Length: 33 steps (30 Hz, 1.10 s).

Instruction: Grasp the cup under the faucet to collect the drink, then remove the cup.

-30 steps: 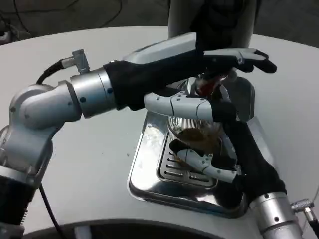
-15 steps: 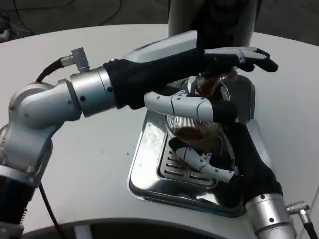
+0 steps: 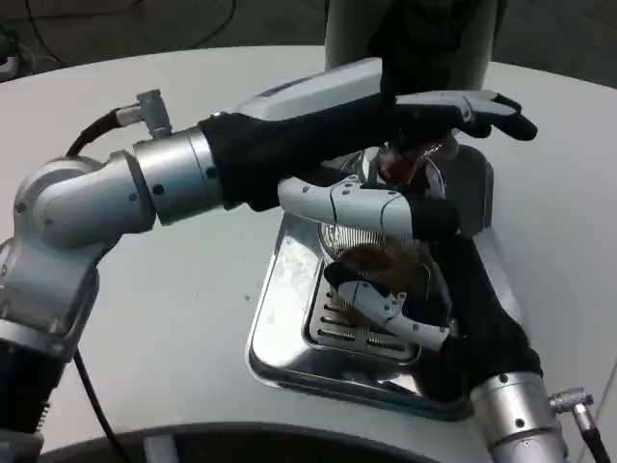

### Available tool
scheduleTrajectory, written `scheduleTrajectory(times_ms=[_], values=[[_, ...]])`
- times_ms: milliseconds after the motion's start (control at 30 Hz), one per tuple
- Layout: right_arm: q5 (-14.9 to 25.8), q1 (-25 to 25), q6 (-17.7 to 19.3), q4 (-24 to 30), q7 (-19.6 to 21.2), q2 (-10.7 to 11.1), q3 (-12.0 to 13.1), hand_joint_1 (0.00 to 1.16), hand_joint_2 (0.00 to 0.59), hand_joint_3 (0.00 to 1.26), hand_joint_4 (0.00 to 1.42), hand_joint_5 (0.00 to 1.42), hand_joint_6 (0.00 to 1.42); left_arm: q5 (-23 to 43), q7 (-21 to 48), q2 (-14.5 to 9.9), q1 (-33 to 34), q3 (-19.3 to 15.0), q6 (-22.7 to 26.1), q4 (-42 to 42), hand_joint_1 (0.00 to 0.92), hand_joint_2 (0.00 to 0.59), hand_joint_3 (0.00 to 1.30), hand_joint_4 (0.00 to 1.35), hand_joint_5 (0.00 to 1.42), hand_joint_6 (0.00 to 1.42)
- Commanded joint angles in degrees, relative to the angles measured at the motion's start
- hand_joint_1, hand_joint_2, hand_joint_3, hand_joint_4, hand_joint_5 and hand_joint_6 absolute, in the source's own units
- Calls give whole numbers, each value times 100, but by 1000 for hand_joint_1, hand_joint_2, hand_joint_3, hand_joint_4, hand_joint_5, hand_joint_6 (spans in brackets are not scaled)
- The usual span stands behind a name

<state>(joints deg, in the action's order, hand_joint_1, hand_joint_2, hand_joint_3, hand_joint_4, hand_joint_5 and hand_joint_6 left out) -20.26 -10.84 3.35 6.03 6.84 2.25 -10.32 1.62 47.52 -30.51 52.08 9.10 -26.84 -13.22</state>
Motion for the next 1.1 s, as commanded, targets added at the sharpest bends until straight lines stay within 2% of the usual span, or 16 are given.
scheduleTrajectory(times_ms=[33, 667, 1100], values=[[-41, 38, 100, -66, 95, -66, -57, 756, 208, 0, 38, 147, 0, -197, 100, -62, 5, 108, -33, 3, 0, 112, 187, 69, 134, 148], [-186, 81, 104, -155, 403, -201, -177, 755, 208, 0, 35, 149, 0, -257, 67, -87, -37, 100, -55, 135, 0, 117, 187, 69, 135, 148], [-379, 89, 203, -387, 856, -364, -248, 761, 211, 0, 24, 168, 0, -264, 67, -111, -65, 80, -44, 140, 0, 123, 187, 80, 135, 148]])
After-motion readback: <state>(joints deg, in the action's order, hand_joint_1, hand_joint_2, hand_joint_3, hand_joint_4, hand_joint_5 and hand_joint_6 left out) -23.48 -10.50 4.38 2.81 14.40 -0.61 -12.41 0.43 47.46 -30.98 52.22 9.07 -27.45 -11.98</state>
